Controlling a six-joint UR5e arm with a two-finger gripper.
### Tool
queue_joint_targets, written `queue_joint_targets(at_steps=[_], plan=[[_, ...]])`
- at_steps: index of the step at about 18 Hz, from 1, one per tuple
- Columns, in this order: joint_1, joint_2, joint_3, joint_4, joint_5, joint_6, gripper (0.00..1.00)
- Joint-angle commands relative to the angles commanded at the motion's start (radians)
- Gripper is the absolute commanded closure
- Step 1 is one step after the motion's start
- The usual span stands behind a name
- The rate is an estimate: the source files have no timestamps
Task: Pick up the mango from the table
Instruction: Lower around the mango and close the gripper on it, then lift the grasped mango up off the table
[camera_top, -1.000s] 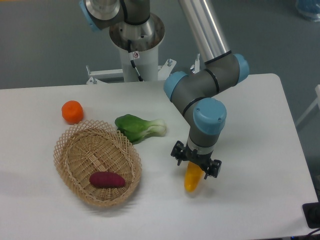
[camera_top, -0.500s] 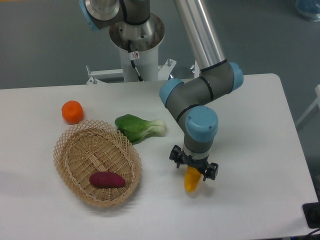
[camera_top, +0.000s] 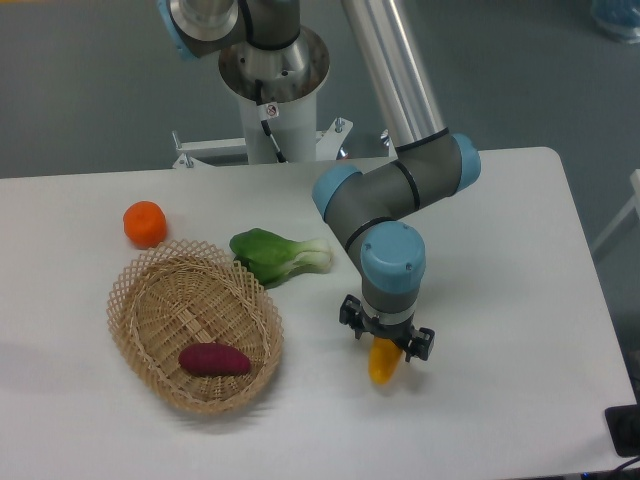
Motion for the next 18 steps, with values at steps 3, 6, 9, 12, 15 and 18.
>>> queue_joint_targets(at_steps=[3, 6, 9, 12, 15, 18], plan=[[0.0, 0.011, 0.005, 0.0, 0.0, -0.014, 0.53], [0.0, 0.029, 0.014, -0.008, 0.0, -0.012, 0.55], [0.012, 0.051, 0.02, -0.02, -0.005, -0.008, 0.55], [0.021, 0.069, 0.026, -0.02, -0.008, -0.005, 0.55], [0.035, 0.084, 0.054, -0.078, -0.008, 0.0, 0.55], [0.048, 0.083, 0.119, -0.182, -0.011, 0.026, 0.54]])
